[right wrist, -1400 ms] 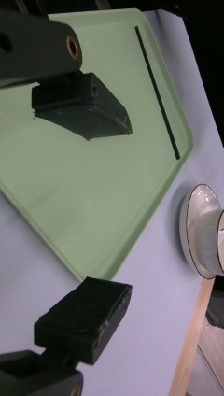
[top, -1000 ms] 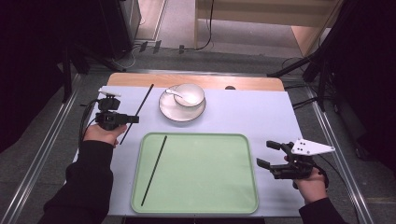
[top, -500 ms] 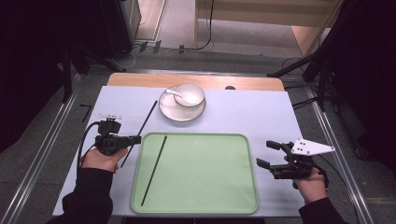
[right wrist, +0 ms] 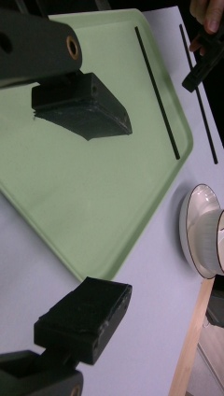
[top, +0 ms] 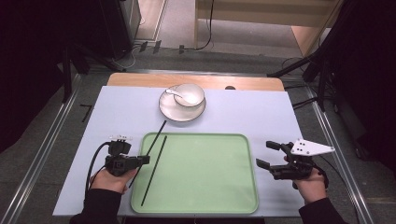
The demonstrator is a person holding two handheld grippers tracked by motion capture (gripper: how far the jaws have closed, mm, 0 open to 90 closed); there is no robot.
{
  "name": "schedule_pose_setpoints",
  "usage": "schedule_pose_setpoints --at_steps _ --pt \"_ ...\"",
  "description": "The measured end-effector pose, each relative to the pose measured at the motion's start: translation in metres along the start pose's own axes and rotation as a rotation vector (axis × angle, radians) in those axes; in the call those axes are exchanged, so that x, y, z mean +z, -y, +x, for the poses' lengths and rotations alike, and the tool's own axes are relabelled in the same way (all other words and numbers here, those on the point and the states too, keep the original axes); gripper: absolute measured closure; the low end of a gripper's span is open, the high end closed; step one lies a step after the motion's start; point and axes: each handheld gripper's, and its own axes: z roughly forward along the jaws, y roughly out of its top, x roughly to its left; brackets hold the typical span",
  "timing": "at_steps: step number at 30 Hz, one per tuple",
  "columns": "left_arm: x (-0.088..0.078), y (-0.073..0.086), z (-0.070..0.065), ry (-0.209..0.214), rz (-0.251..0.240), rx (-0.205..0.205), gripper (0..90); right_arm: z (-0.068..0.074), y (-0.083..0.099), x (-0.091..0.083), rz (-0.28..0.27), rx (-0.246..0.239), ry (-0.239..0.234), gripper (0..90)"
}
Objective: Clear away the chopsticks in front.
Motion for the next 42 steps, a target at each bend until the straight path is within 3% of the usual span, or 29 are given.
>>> schedule_pose_setpoints --at_steps 3,5,17,22,32,36,39,42 --pt "-0.001 0.006 0.004 -0.023 0.014 -0.010 86.5 0.000 0.000 0.000 0.002 -0.001 0.002 21.2" --pt "-0.002 0.010 0.009 -0.005 0.022 -0.044 86.5 0.000 0.000 0.000 0.000 -0.001 0.003 21.2" --pt "0.014 0.017 0.015 -0.024 0.109 -0.072 86.3 0.000 0.000 0.001 0.006 -0.002 0.000 21.2" --pt "0.022 0.015 0.010 -0.028 0.116 -0.062 85.7 0.000 0.000 0.000 0.006 -0.001 0.001 21.2" --pt "0.022 0.014 0.009 -0.012 0.111 -0.059 79.0 0.000 0.000 0.000 0.005 0.000 -0.002 21.2" --pt "0.021 0.012 0.011 0.004 0.115 -0.050 71.1 0.000 0.000 0.001 0.009 -0.002 -0.004 21.2" --pt "0.021 0.010 0.012 0.017 0.119 -0.020 60.7 0.000 0.000 0.000 0.008 0.001 -0.005 21.2" --pt "0.017 0.007 0.010 0.024 0.087 0.029 53.4 0.000 0.001 0.000 0.008 -0.001 -0.005 21.2"
